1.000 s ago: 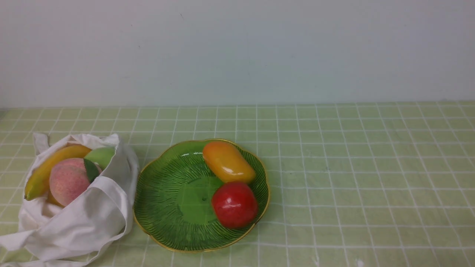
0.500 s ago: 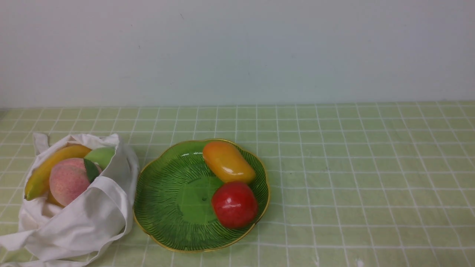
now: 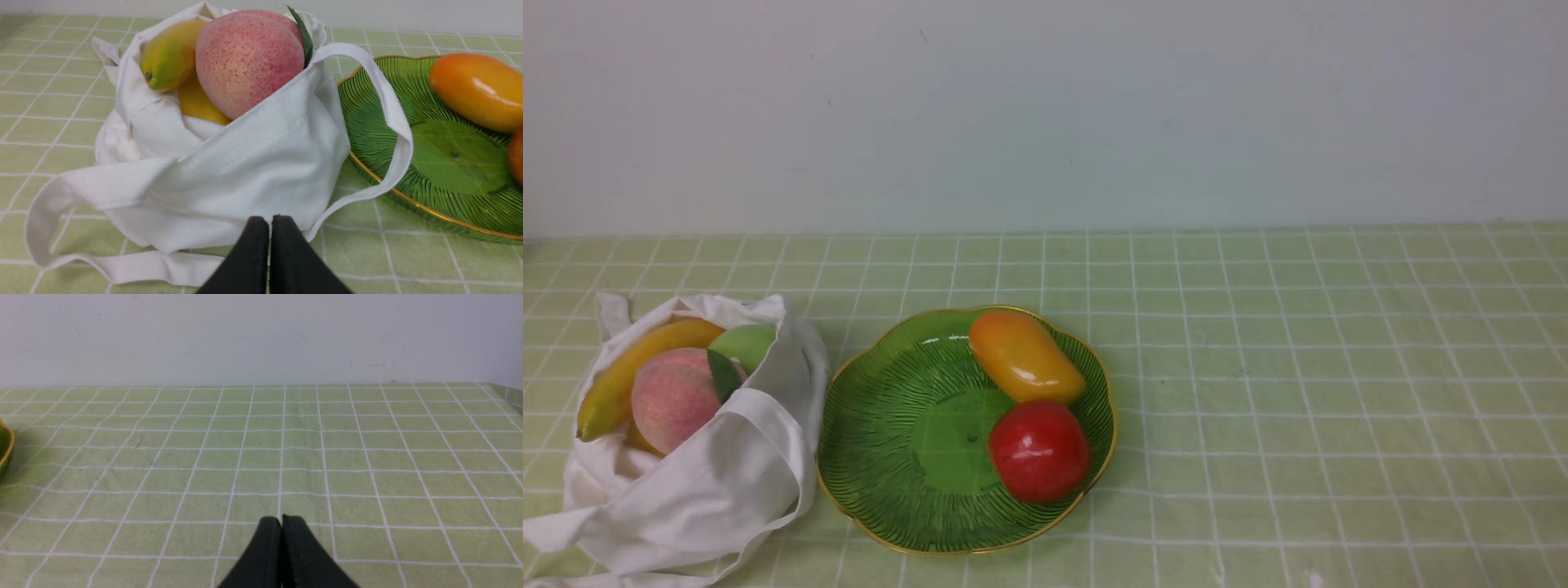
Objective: Take the fruit out of the bag on the green coffee tablecloth and place them on the plate.
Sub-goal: 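Reach into the cloth bag and grasp the peach with the left gripper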
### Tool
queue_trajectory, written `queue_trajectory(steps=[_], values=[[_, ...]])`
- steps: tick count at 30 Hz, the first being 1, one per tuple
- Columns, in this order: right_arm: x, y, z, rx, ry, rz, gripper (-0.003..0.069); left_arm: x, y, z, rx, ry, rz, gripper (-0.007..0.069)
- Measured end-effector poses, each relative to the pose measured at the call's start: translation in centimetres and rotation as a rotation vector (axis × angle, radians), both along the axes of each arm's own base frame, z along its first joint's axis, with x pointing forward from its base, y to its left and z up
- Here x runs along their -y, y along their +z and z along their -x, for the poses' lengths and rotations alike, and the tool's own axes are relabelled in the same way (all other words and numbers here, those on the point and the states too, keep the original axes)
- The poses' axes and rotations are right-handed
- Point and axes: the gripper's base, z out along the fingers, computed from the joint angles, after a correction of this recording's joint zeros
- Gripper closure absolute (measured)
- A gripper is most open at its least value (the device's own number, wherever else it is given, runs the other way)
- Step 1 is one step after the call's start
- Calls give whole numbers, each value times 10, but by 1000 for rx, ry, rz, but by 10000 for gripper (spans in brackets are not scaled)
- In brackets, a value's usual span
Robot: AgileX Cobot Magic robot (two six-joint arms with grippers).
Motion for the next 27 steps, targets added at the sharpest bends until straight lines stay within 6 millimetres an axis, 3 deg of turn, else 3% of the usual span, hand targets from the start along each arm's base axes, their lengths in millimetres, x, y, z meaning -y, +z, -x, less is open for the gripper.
queue_trajectory(steps=[20,23,27], values=[[0,0,0,0,0,0,673,0,0,0,-1,1,13,632],[0,0,0,0,0,0,673,3,0,0,-7,12,161,632],[0,0,0,0,0,0,673,13,5,0,-12,45,648,632]])
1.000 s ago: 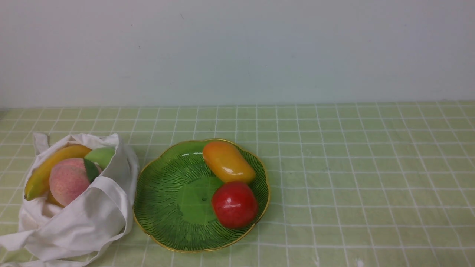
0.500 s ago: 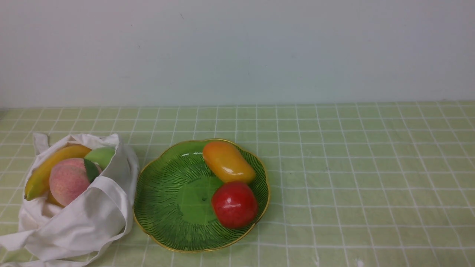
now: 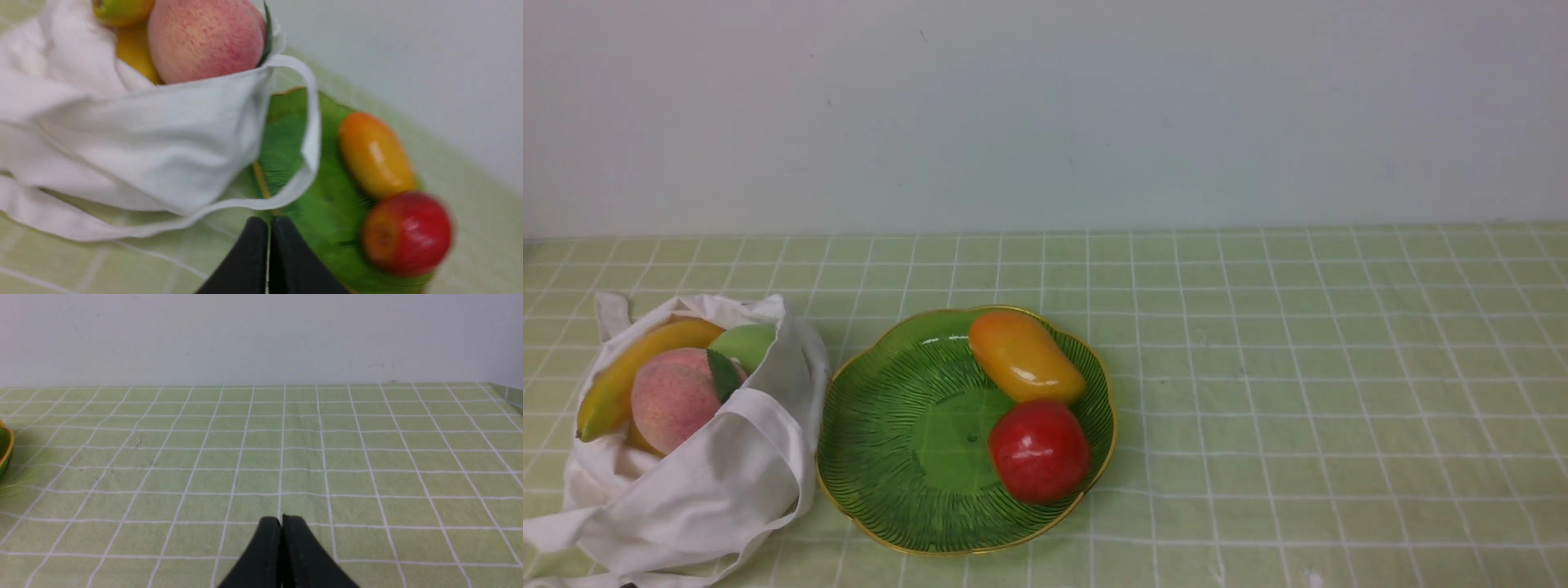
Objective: Take the fruit out of the bag on the green coffee tablecloth and place them on the plate.
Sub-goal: 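Reach into the cloth bag and grasp the peach with the left gripper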
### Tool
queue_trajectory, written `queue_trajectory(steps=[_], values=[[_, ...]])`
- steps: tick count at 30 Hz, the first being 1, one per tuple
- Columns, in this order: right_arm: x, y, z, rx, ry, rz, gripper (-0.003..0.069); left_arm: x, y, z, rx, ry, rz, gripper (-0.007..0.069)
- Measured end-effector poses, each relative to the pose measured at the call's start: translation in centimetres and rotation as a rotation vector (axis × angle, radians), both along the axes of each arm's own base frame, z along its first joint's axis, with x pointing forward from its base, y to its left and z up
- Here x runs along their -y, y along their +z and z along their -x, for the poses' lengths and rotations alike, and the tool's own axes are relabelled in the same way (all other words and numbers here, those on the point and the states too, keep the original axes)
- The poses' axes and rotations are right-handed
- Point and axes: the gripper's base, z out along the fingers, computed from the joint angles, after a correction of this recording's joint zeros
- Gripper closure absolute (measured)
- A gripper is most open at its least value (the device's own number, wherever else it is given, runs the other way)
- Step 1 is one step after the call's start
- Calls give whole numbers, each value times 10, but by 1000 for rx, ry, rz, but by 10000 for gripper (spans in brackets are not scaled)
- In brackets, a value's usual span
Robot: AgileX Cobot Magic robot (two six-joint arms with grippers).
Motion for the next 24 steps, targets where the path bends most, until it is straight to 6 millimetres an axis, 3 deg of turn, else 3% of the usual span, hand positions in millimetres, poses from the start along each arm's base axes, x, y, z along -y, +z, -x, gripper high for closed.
queue_trajectory(steps=[4,8,10,15,18,20,22,24], values=[[0,0,0,0,0,0,673,4,6,0,5,14,275,632],[0,0,0,0,0,0,673,6,9,0,15,8,347,632],[0,0,0,0,0,0,673,7,13,1,15,-15,317,632],[0,0,0,0,0,0,673,13,62,7,32,-118,135,632],[0,0,0,0,0,0,673,14,82,0,-69,-151,40,632],[0,0,0,0,0,0,673,14,99,-11,-233,-189,-79,632],[0,0,0,0,0,0,673,12,104,-18,-309,-195,-125,631],[0,0,0,0,0,0,673,4,118,-43,-500,-163,-254,610]])
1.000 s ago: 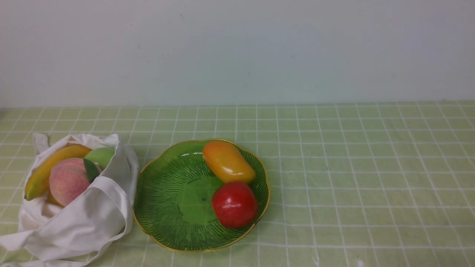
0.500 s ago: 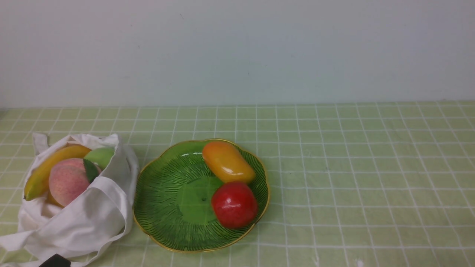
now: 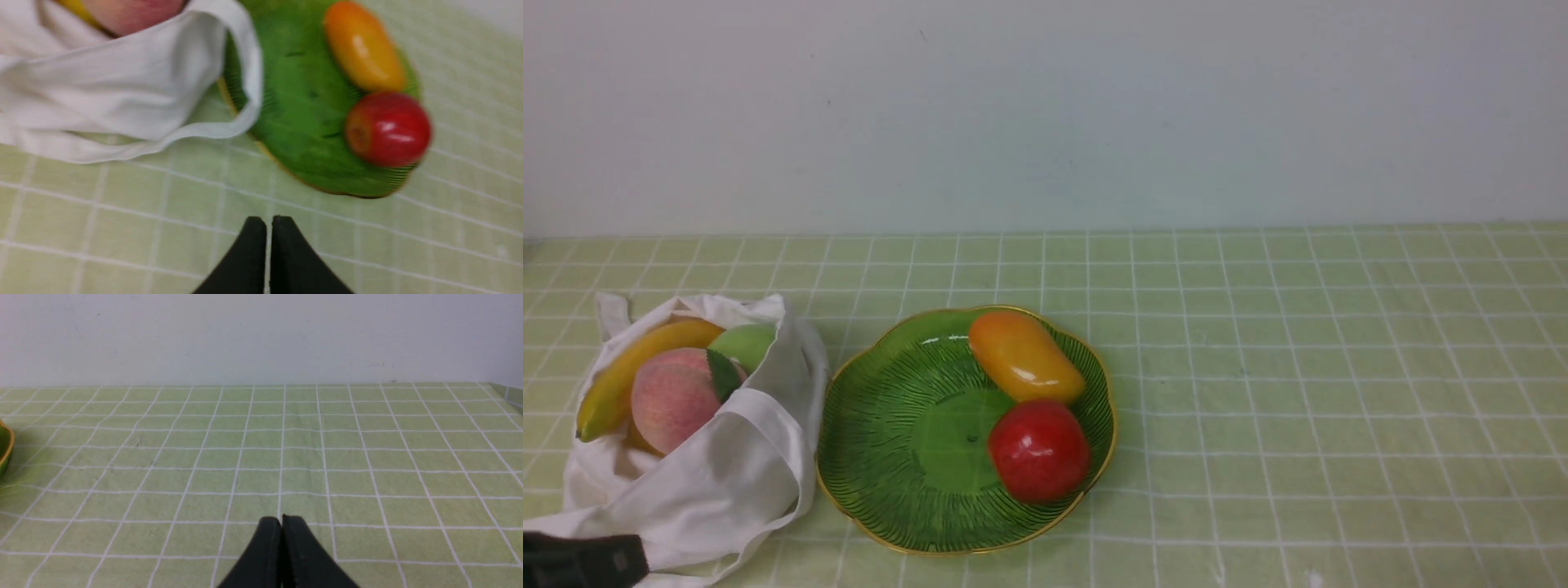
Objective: Take the fruit out of the bag on the green coffee tablecloth and place them on the plate.
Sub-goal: 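Reach into the cloth bag and grasp the peach with the left gripper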
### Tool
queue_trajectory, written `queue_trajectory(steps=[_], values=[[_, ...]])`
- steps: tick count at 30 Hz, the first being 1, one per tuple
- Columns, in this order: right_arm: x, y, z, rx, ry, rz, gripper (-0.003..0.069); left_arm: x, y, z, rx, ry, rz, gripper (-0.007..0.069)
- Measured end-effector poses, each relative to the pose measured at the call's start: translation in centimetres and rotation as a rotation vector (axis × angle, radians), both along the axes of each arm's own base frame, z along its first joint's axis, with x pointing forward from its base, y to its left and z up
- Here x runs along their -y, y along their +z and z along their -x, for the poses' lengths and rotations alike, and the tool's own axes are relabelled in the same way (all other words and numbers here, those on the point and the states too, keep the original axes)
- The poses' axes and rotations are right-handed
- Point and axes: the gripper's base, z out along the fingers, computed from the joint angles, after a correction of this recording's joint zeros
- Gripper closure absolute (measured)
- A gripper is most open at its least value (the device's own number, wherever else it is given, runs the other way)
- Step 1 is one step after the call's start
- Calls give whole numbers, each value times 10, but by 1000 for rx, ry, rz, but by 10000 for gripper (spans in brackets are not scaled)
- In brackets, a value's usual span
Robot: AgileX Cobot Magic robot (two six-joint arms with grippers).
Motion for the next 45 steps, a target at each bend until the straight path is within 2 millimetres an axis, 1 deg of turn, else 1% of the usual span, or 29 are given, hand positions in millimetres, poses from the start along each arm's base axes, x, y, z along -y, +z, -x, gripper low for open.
queue_trajectory(steps=[2,4,5,6,7,8,9,10,12,16,17,19,25,26,27,30,35,39,45], values=[[0,0,0,0,0,0,673,-6,6,-18,-64,25,-89,582],[0,0,0,0,0,0,673,-12,16,-39,-96,49,-167,522],[0,0,0,0,0,0,673,-14,17,-41,-97,51,-183,515],[0,0,0,0,0,0,673,-15,20,-51,-107,57,-210,480],[0,0,0,0,0,0,673,-17,25,-63,-116,62,-234,421],[0,0,0,0,0,0,673,-17,27,-71,-118,63,-245,386],[0,0,0,0,0,0,673,-17,28,-80,-122,64,-247,321],[0,0,0,0,0,0,673,-17,29,-82,-118,64,-247,302],[0,0,0,0,0,0,673,-16,26,-97,-126,62,-246,204],[0,0,0,0,0,0,673,-15,10,-124,-155,104,-208,26],[0,0,0,0,0,0,673,-14,5,-130,-160,124,-193,-8],[0,0,0,0,0,0,673,-14,-3,-142,-161,153,-171,-46],[0,0,0,0,0,0,673,-13,-21,-170,-112,182,-153,-57],[0,0,0,0,0,0,673,-13,-21,-171,-106,182,-151,-57],[0,0,0,0,0,0,673,-13,-26,-177,-99,179,-154,-57],[0,0,0,0,0,0,673,-13,-35,-184,-111,172,-164,-58],[0,0,0,-1,0,0,673,-15,-45,-190,-129,146,-228,-41],[0,0,0,-1,0,0,673,-17,-46,-191,-121,132,-269,-15],[0,0,0,-1,0,0,673,-18,-45,-191,-120,139,-265,29]])
